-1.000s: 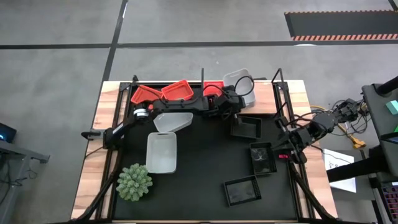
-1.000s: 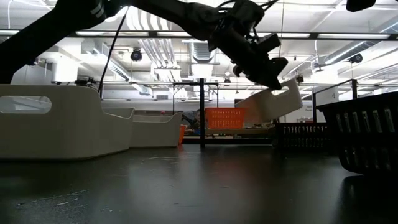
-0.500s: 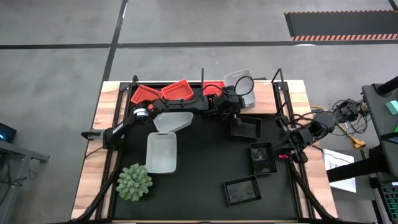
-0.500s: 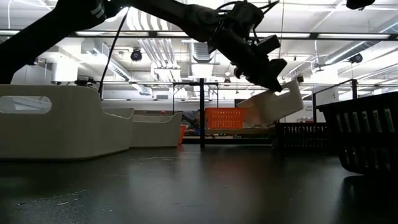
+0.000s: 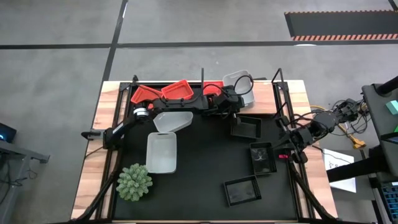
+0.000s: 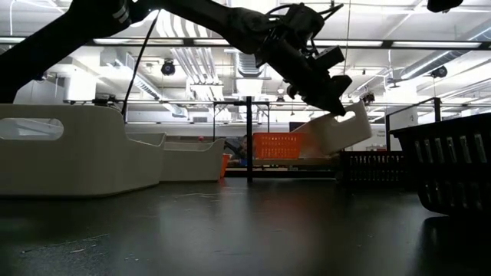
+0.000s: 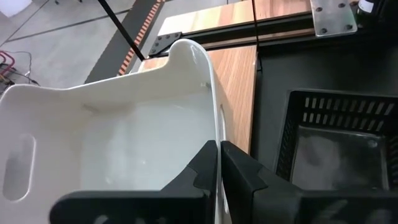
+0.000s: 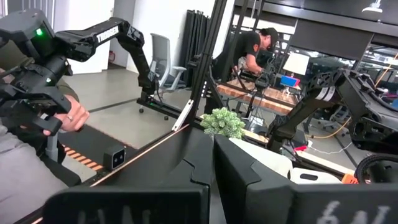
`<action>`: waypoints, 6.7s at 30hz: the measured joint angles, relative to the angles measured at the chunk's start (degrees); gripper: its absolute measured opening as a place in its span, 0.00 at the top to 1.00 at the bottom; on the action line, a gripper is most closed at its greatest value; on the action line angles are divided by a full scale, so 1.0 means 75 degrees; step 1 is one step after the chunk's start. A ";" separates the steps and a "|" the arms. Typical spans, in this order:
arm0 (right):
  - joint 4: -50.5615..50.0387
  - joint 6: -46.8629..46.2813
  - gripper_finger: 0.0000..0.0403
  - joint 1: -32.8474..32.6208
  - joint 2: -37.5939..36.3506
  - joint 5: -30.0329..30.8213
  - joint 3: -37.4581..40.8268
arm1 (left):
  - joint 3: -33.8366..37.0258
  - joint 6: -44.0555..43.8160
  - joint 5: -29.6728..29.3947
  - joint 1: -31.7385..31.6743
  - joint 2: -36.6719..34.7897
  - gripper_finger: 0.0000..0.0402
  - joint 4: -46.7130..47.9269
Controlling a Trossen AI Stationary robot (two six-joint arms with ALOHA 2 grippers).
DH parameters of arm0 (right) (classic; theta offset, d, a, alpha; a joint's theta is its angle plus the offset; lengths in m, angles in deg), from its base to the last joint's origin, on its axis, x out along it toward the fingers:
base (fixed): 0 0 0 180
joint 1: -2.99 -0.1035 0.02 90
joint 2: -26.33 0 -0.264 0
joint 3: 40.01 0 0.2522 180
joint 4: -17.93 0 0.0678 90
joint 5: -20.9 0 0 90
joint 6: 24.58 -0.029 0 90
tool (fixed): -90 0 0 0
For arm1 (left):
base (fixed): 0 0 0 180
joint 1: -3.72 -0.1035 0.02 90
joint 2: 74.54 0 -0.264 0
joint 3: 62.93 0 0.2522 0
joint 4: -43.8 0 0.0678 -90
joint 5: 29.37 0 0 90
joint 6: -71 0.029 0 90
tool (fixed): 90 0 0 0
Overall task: Stack baskets on shelf by color
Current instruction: Put the bottom right white bin on the shelf, then put the top black bin on the shelf
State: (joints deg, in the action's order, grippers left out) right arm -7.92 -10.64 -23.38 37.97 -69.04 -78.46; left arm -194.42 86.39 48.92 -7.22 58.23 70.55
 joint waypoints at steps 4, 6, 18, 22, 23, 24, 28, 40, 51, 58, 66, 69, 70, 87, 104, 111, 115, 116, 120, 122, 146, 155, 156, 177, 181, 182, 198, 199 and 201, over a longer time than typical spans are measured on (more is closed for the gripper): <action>-0.0004 -0.0001 0.98 0.0000 0.0006 0.0000 0.0000 | 0.0000 0.0000 -0.0003 0.0000 0.0000 1.00 0.0025; -0.0004 -0.0001 0.98 0.0000 0.0003 0.0000 0.0000 | 0.0000 0.0000 -0.0003 0.0000 0.0000 1.00 0.0066; -0.0007 -0.0063 0.98 0.0000 0.0006 0.0000 0.0000 | -0.0002 -0.0009 -0.0006 0.0000 0.0000 0.80 0.0136; -0.0007 -0.0063 0.98 0.0000 0.0006 0.0000 0.0000 | -0.0012 -0.0006 -0.0015 0.0032 -0.0053 0.73 0.0146; -0.0005 -0.0068 0.98 0.0000 0.0006 0.0000 0.0000 | -0.0019 -0.0006 -0.0020 0.0057 -0.0079 0.72 0.0167; -0.0004 -0.0116 0.98 0.0000 0.0006 0.0003 0.0000 | -0.0034 -0.0001 -0.0020 0.0092 -0.0151 0.71 0.0256; 0.0038 -0.0263 0.98 0.0003 0.0017 0.0229 0.0000 | -0.0024 0.0019 -0.0015 0.0309 -0.0625 0.70 0.0565; 0.0025 -0.1448 0.98 0.0006 0.0538 0.3318 0.0058 | 0.0287 -0.0006 -0.0006 0.1794 -0.2473 0.70 0.2349; -0.1199 -0.3519 0.98 0.0022 0.2794 0.4395 -0.1054 | 0.3065 0.0441 0.0013 0.2874 -0.3822 0.70 0.0816; -0.2767 -0.4272 0.98 0.0521 0.4188 0.4391 -0.2581 | 0.5052 0.0692 -0.0261 0.2793 -0.5188 0.70 -0.1249; -0.4286 -0.3844 0.98 0.2419 0.5613 0.4306 -0.4782 | 0.7220 0.1353 -0.0507 0.2607 -0.6334 0.70 -0.4104; -0.4408 -0.3180 0.98 0.3251 0.6168 0.3770 -0.5351 | 0.7853 0.1611 -0.0532 0.2565 -0.6627 0.70 -0.4762; -0.4381 -0.2981 0.98 0.3539 0.6337 0.3465 -0.5550 | 0.8026 0.1636 -0.0541 0.2551 -0.6716 0.70 -0.4958; -0.4830 -0.1657 0.98 0.8602 0.9745 0.0033 -0.7092 | 0.9558 0.1606 -0.0565 0.2521 -0.8007 0.70 -0.5282; -0.3878 -0.1458 0.98 0.9802 1.1635 0.0108 -0.7695 | 0.9769 0.1602 -0.0568 0.2523 -0.8338 0.70 -0.5263; -0.3715 -0.1438 0.98 0.9747 1.1721 0.0134 -0.8018 | 0.9769 0.1603 -0.0568 0.2524 -0.8338 0.70 -0.5266; -0.3662 -0.1372 0.98 0.9665 1.1721 0.0133 -0.8043 | 0.9769 0.1603 -0.0568 0.2521 -0.8338 0.70 -0.5266; -0.3647 -0.1361 0.98 0.9649 1.1721 0.0132 -0.8043 | 0.9769 0.1603 -0.0568 0.2521 -0.8338 0.70 -0.5269; -0.3566 -0.1228 0.98 0.9507 1.1721 0.0131 -0.8043 | 0.9769 0.1603 -0.0568 0.2524 -0.8338 0.70 -0.5269; -0.3434 -0.1199 0.98 0.9435 1.1719 0.0134 -0.8043 | 0.9769 0.1603 -0.0568 0.2521 -0.8338 0.70 -0.5269; -0.5422 -0.2381 0.98 0.7495 0.9240 0.0176 -0.7686 | 0.9769 0.1597 -0.0565 0.2524 -0.8338 0.70 -0.5272; -0.5433 -0.3894 0.98 0.5079 0.7995 0.0161 -0.7013 | 0.9769 0.1416 -0.0565 0.2524 -0.8338 0.70 -0.5269; -0.5451 -0.4186 0.98 0.4851 0.7932 0.0160 -0.6948 | 0.9769 0.1403 -0.0565 0.2524 -0.8338 0.70 -0.5272; -0.7605 -0.5335 0.66 0.3395 0.8541 0.0137 -0.6585 | 0.9769 0.1384 -0.0562 0.2524 -0.8338 0.70 -0.5269; -0.7447 -0.6219 0.63 0.3401 0.8851 0.0610 -0.6583 | 0.9769 0.1384 -0.0562 0.2524 -0.8338 0.70 -0.5267; -0.7377 -0.6541 0.63 0.3401 0.8955 0.0795 -0.6583 | 0.9769 0.1384 -0.0562 0.2524 -0.8338 0.70 -0.5269; -0.7003 -0.8956 0.67 0.3410 1.0916 0.2822 -0.6650 | 0.9869 0.1317 -0.0563 0.2524 -0.8338 0.70 -0.5267; -0.6979 -0.9134 0.66 0.3416 1.0991 0.2919 -0.6650 | 0.9874 0.1317 -0.0571 0.2524 -0.8338 0.70 -0.5269; -0.6970 -0.9401 0.65 0.3421 1.1117 0.3006 -0.6650 | 0.9890 0.1317 -0.0651 0.2524 -0.8338 0.70 -0.5266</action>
State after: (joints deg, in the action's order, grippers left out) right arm -60.19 -81.15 2.28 121.35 -46.50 -128.34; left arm -120.24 96.27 44.04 11.71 -4.30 31.06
